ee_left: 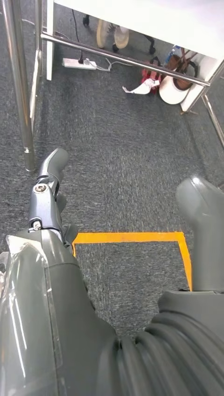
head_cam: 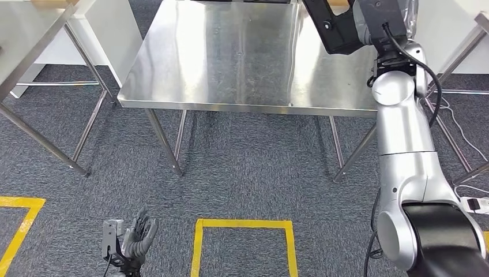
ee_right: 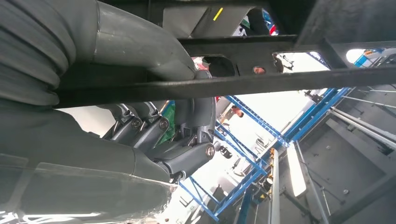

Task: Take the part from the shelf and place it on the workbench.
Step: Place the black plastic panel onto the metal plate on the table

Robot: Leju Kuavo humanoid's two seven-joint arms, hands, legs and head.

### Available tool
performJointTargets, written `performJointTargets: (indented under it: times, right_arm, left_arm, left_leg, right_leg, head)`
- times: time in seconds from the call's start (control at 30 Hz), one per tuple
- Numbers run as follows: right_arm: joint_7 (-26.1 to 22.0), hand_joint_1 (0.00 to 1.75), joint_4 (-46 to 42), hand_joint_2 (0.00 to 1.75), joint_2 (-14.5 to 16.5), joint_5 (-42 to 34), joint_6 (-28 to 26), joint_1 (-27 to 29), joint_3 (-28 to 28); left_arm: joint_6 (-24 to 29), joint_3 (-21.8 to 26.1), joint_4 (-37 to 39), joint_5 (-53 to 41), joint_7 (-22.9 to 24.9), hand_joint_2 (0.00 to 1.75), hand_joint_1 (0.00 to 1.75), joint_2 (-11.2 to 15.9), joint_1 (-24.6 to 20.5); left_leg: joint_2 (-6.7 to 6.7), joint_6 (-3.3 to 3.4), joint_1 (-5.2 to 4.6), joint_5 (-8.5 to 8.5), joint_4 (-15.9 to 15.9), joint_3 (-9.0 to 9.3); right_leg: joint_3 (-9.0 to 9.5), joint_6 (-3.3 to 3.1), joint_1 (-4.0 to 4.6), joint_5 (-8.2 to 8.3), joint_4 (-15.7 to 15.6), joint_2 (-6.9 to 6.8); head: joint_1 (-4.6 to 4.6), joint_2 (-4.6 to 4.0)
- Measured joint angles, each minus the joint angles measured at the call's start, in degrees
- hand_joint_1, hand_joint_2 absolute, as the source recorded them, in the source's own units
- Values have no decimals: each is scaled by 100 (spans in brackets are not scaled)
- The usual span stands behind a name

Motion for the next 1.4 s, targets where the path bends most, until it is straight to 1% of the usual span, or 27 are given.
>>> performJointTargets:
  times: [0.03, 0.07, 0.1, 0.13, 0.17, 0.23, 0.27, 0.37, 0.43, 0.5, 0.57, 0.6, 0.63, 0.7, 0.73, 0.8, 0.9, 0.97, 1.07, 1.1, 1.13, 1.2, 1.23, 1.27, 1.3, 1.33, 1.4]
  right_arm:
    - [15, 175, 19, 175, -18, 18, -2, 2, 0]
    - [39, 175, 39, 175, -37, 45, -4, 8, 1]
    - [63, 175, 62, 175, -56, 77, -7, 12, 1]
    - [88, 175, 85, 175, -76, 115, -10, 14, 2]
    - [113, 175, 105, 175, -98, 148, -13, 7, 3]
    - [140, 175, 149, 175, -142, 187, -21, -23, 3]
    - [152, 175, 172, 175, -162, 197, -31, -36, 3]
    - [180, 175, 231, 175, -210, 226, -66, -46, -2]
    - [185, 175, 258, 175, -236, 265, -77, -49, -4]
    - [182, 175, 290, 175, -245, 291, -85, -46, -4]
    - [178, 175, 328, 175, -255, 304, -87, -21, -3]
    - [173, 175, 345, 175, -264, 318, -87, 0, -3]
    - [168, 175, 358, 175, -274, 338, -87, 21, -2]
    - [159, 175, 370, 175, -292, 382, -88, 51, -1]
    - [156, 175, 373, 175, -302, 396, -89, 53, 1]
    - [150, 175, 378, 175, -326, 402, -94, 59, 1]
    - [152, 175, 379, 175, -367, 438, -99, 92, 3]
    - [156, 175, 381, 175, -393, 480, -101, 95, 6]
    - [166, 175, 401, 175, -442, 503, -101, 113, 8]
    - [172, 175, 408, 175, -451, 503, -101, 131, 8]
    - [176, 175, 412, 175, -457, 506, -101, 145, 9]
    - [182, 175, 417, 175, -468, 531, -98, 150, 9]
    - [184, 175, 431, 175, -477, 556, -95, 141, 11]
    - [186, 175, 448, 175, -487, 584, -90, 124, 14]
    - [192, 175, 468, 175, -497, 611, -85, 109, 16]
    - [199, 175, 489, 175, -509, 637, -79, 95, 19]
    - [215, 175, 523, 175, -540, 693, -72, 84, 21]
  left_arm:
    - [1, -12, 9, -1, 3, 175, 0, -2, 0]
    - [4, -25, 18, -3, 4, 175, 0, -2, 1]
    - [8, -38, 27, -5, 5, 175, 0, -1, 2]
    - [12, -52, 36, -9, 6, 175, 0, -1, 2]
    - [15, -63, 40, -12, 6, 175, 0, -1, 2]
    - [17, -75, 45, -15, 6, 175, 0, 2, 0]
    - [17, -78, 48, -15, 5, 175, 0, 4, -1]
    - [17, -78, 54, -19, 3, 175, 0, 20, -1]
    - [8, -90, 54, -29, -4, 175, 0, 33, -2]
    - [-2, -111, 59, -41, -11, 175, 0, 38, 8]
    - [-4, -127, 68, -49, -12, 175, 0, 42, 34]
    - [-4, -133, 72, -53, -13, 175, 0, 42, 49]
    - [-4, -138, 74, -55, -14, 175, 0, 43, 63]
    - [-4, -149, 75, -59, -20, 175, 0, 50, 75]
    - [-4, -155, 75, -60, -23, 175, 0, 54, 75]
    - [-4, -166, 75, -63, -28, 175, 0, 60, 73]
    - [-4, -179, 73, -66, -35, 175, 0, 54, 75]
    - [-3, -180, 71, -64, -42, 175, 0, 53, 68]
    - [-4, -182, 72, -63, -44, 175, 0, 45, 95]
    - [-4, -183, 73, -63, -44, 175, 0, 40, 109]
    - [-4, -183, 73, -63, -44, 175, 0, 37, 118]
    - [-1, -183, 73, -63, -44, 175, 0, 34, 122]
    - [2, -182, 73, -62, -44, 175, 0, 34, 122]
    - [4, -181, 73, -61, -44, 175, 0, 35, 122]
    - [5, -181, 73, -59, -45, 175, 0, 37, 123]
    - [7, -180, 73, -57, -46, 175, 0, 37, 123]
    - [8, -180, 67, -52, -50, 175, 0, 49, 123]
  left_leg:
    - [-6, 5, -1, -17, 3, 10]
    - [-12, 5, -2, -37, 7, 24]
    - [-20, 1, -2, -63, 14, 46]
    - [-30, -9, 0, -98, 27, 76]
    - [-38, -26, 1, -142, 47, 109]
    - [-56, -81, -21, -240, 110, 145]
    - [-62, -110, -33, -278, 133, 151]
    - [-66, -183, -29, -356, 144, 162]
    - [-47, -252, -11, -492, 370, 78]
    - [-14, -321, 15, -741, 1037, -275]
    - [8, -352, 37, -868, 1684, -725]
    - [13, -347, 41, -774, 1734, -833]
    - [16, -328, 41, -569, 1559, -824]
    - [18, -248, 26, -67, 800, -543]
    - [20, -203, 7, 71, 471, -380]
    - [25, -127, -35, 66, 153, -192]
    - [21, -28, -44, 2, -1, -37]
    - [7, 30, -31, -13, -62, 83]
    - [-16, 72, -33, -105, -69, 182]
    - [-23, 69, -32, -145, -66, 222]
    - [-32, 55, -28, -187, -60, 268]
    - [-45, 7, -15, -291, -38, 369]
    - [-50, -25, -15, -345, -15, 407]
    - [-53, -62, -22, -396, 4, 418]
    - [-53, -95, -34, -439, 23, 425]
    - [-52, -122, -43, -472, 36, 429]
    - [-43, -175, -36, -534, 86, 432]
  right_leg:
    - [-164, 8, 1, -44, 242, 1]
    - [-256, 32, 1, -20, 330, 1]
    - [-264, 70, -2, 77, 249, 0]
    - [-204, 118, -9, 235, 22, -2]
    - [-50, 169, -20, 445, -376, -5]
    - [272, 189, -21, 730, -1061, -7]
    - [361, 163, -15, 782, -1235, -6]
    - [414, 44, -21, 740, -1280, 5]
    - [491, -46, -63, 689, -1293, 7]
    - [566, -123, -72, 627, -1297, 7]
    - [621, -146, -61, 568, -1295, 18]
    - [658, -141, -56, 534, -1295, 26]
    - [707, -131, -51, 497, -1295, 34]
    - [821, -102, -40, 414, -1303, 43]
    - [862, -81, -25, 380, -1313, 45]
    - [900, -22, -1, 348, -1321, 46]
    - [896, 76, 31, 329, -1229, 36]
    - [690, 82, 20, 194, -851, 26]
    - [25, 82, -2, -73, 156, 24]
    - [-116, 117, -6, -58, 262, 24]
    - [-144, 178, -15, 69, 142, 22]
    - [72, 327, -49, 550, -627, 10]
    - [196, 334, -44, 712, -1009, 3]
    - [302, 283, -32, 808, -1263, -3]
    - [349, 197, -19, 827, -1380, -5]
    - [369, 97, 0, 781, -1382, -1]
    - [434, -16, -33, 763, -1375, 10]
  head:
    - [3, 0]
    - [7, 0]
    - [11, 0]
    - [15, 0]
    - [19, 0]
    - [26, 1]
    - [25, 1]
    - [18, 0]
    - [-17, 0]
    - [-60, 0]
    - [-66, 0]
    - [-67, 0]
    - [-68, 0]
    - [-65, 0]
    - [-61, 1]
    - [-57, 1]
    - [-49, 1]
    - [-33, 1]
    - [-8, 0]
    - [-3, 1]
    - [2, 1]
    - [11, 1]
    - [20, 1]
    - [26, 1]
    - [24, 1]
    - [16, 1]
    - [-3, 1]
